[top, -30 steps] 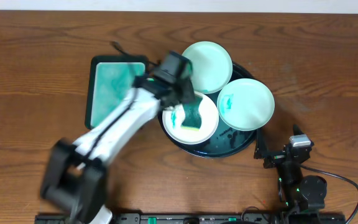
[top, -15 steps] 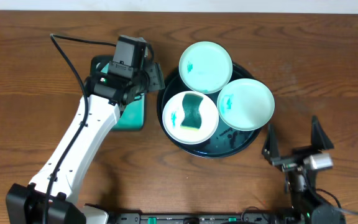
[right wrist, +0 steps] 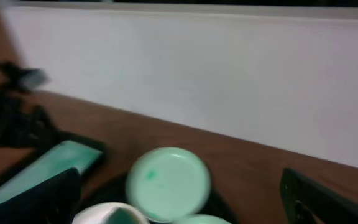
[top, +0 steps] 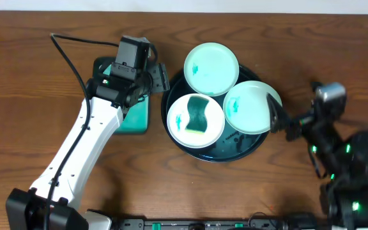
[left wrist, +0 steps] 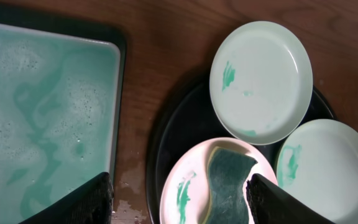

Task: Clean dirty plates on tray and stack at the side
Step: 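Reach the right gripper to the white plate rim and grasp it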

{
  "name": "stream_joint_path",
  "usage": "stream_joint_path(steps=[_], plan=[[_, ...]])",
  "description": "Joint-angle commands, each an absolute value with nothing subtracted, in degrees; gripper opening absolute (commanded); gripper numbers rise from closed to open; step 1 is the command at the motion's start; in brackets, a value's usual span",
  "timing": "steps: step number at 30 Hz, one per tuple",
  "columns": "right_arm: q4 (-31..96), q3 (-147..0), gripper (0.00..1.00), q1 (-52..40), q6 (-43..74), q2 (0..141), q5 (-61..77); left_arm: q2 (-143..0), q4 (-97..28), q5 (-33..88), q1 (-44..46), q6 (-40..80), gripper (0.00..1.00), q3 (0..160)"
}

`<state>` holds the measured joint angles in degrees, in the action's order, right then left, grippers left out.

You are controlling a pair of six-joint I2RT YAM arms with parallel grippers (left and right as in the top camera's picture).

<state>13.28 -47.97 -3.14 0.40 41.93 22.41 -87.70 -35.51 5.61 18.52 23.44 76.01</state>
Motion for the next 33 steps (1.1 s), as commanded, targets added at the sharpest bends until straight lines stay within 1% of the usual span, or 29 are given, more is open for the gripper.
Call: stream_joint_path(steps=[1, 3, 6, 8, 12, 13, 16, 20, 21, 26, 33], plan=[[11.6, -51.3, 0.99, -3.5, 1.8, 48.6, 39.9, -87.8, -35.4, 4.7, 18.4, 22.3, 0.70, 76.3], [5.2, -51.3, 0.99, -3.9, 6.5, 52.6, 45.7, -87.8, -35.6, 4.6, 18.4, 22.3, 0.70, 76.3], [2.2, -51.6, 0.99, -5.1, 17.6, 58.0, 44.0, -87.8, -35.7, 4.6, 18.4, 22.3, 0.71, 76.3], [4.3, -52.0, 0.96, -6.2, 21.0, 61.2, 42.3, -87.8, -35.6, 4.6, 18.4, 22.3, 0.72, 76.3], [13.3, -52.5, 0.80, -9.7, 23.4, 67.5, 37.0, -87.8, -35.5, 4.4, 18.4, 22.3, 0.75, 76.3], [16.3, -52.8, 0.79, -11.0, 23.9, 69.0, 34.2, -87.8, -35.5, 3.9, 18.4, 22.3, 0.76, 76.3], [24.9, -53.0, 0.78, -15.4, 26.2, 73.8, 24.4, -87.8, -35.4, 2.5, 18.4, 22.3, 0.75, 76.3], [31.1, -53.0, 0.78, -20.4, 26.9, 79.1, 22.5, -87.8, -35.0, 2.3, 18.4, 22.3, 0.76, 76.3], [32.1, -53.0, 0.76, -21.5, 27.1, 80.3, 22.2, -87.8, -34.9, 2.3, 18.4, 22.3, 0.75, 76.3], [34.6, -53.0, 0.73, -24.1, 28.7, 85.6, 18.4, -87.8, -34.0, 2.3, 18.4, 22.3, 0.75, 76.3], [34.4, -53.0, 0.75, -24.4, 28.7, 90.7, 17.8, -87.8, -33.8, 2.3, 18.4, 22.3, 0.76, 76.3]])
